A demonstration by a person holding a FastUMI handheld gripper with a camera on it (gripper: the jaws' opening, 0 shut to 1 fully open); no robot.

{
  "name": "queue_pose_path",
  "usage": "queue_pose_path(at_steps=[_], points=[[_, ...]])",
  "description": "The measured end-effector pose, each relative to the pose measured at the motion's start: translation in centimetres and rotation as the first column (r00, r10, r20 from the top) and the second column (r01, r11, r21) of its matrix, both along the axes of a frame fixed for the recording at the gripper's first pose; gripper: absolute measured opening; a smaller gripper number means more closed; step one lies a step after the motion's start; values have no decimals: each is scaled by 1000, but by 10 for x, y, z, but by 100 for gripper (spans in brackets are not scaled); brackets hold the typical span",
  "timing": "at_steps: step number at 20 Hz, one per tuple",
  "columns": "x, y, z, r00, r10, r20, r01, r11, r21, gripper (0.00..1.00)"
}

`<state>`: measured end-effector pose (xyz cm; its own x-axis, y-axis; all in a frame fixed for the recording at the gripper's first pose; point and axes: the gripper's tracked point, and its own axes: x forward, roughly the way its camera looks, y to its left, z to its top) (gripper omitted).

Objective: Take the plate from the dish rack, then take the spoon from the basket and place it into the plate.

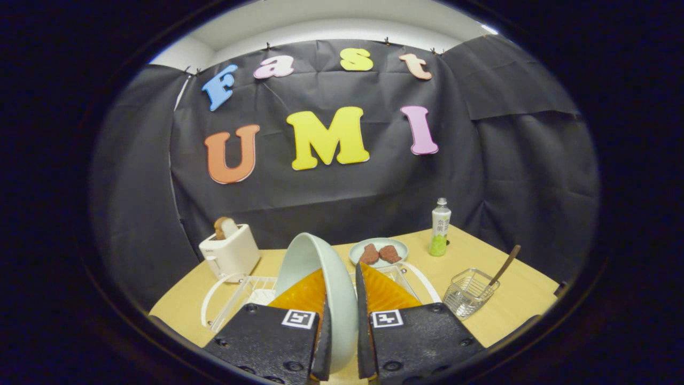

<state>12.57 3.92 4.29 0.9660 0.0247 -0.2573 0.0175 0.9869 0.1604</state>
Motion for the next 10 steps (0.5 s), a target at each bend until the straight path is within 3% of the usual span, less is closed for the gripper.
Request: queue_pose_path(at_steps=[6,10], points=[[-83,-36,-16,999,38,25,-39,998,50,24],[-112,-57,-55,999,30,-30,-27,996,82,24]])
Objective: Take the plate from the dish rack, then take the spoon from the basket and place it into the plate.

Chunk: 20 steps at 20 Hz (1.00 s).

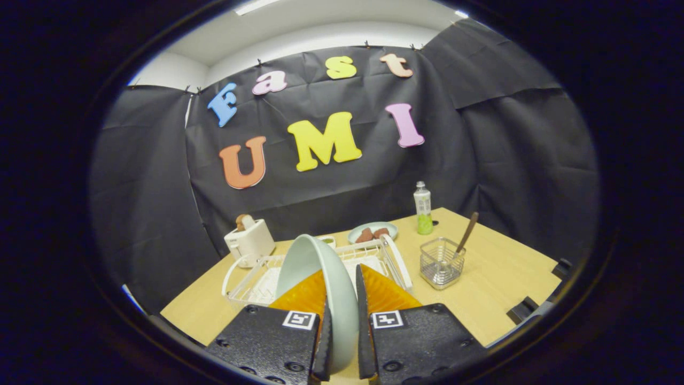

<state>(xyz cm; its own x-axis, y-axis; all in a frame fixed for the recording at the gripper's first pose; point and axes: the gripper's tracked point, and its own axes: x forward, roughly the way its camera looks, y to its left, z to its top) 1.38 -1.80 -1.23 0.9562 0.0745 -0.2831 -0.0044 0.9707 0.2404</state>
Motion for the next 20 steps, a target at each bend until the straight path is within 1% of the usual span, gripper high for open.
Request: queue_pose_path(at_steps=[3,5,7,9,11,13,16,20], points=[[-7,-4,-39,997,13,-76,-8,997,71,24],[-5,-4,-67,990,31,-139,-13,991,135,25],[-4,-5,-89,981,38,-188,-6,985,170,25],[0,-10,-102,978,41,-205,0,981,196,25],[5,-12,-115,972,59,-225,0,968,252,25],[8,-15,-131,963,71,-259,-6,969,246,25],[14,-27,-146,956,54,-287,5,980,201,27],[17,-43,-169,941,17,-337,15,996,91,32]])
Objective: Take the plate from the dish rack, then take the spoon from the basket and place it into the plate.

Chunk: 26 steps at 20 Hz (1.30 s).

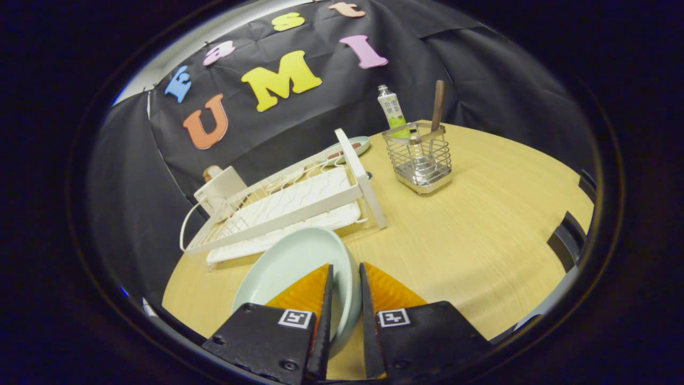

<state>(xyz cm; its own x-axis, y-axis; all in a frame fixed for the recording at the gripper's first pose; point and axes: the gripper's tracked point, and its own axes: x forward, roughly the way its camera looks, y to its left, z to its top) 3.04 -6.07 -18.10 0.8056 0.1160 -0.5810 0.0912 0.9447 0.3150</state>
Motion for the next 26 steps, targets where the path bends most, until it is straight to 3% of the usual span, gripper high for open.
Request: queue_pose_path(at_steps=[4,8,14,17,21,26], points=[[2,-9,-7,1000,-1,-5,0,996,-84,32],[4,-20,5,999,-12,44,18,991,-136,39],[-5,-65,67,972,-14,235,85,952,-294,78],[-8,-95,96,950,-38,311,139,941,-308,96],[-4,-129,114,933,-58,356,171,939,-298,100],[25,-161,125,917,-26,398,171,927,-334,100]])
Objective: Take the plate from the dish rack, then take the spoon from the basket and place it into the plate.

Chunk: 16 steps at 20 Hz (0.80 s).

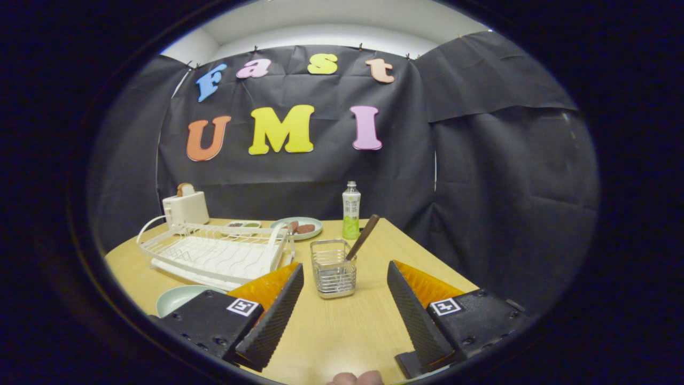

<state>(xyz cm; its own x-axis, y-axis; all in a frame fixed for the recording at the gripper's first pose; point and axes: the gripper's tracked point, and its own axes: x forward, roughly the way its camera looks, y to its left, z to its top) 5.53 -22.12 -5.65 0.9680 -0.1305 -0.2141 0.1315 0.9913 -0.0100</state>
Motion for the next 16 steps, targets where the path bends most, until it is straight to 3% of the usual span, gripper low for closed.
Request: queue_pose_path(at_steps=[3,12,14,16], points=[[30,-18,2,1000,10,21,-10,1000,-15,100],[121,-36,-23,996,73,-57,-66,991,118,99],[132,-34,-25,994,82,-69,-70,985,158,97],[142,-32,-28,993,85,-81,-68,979,193,86]])
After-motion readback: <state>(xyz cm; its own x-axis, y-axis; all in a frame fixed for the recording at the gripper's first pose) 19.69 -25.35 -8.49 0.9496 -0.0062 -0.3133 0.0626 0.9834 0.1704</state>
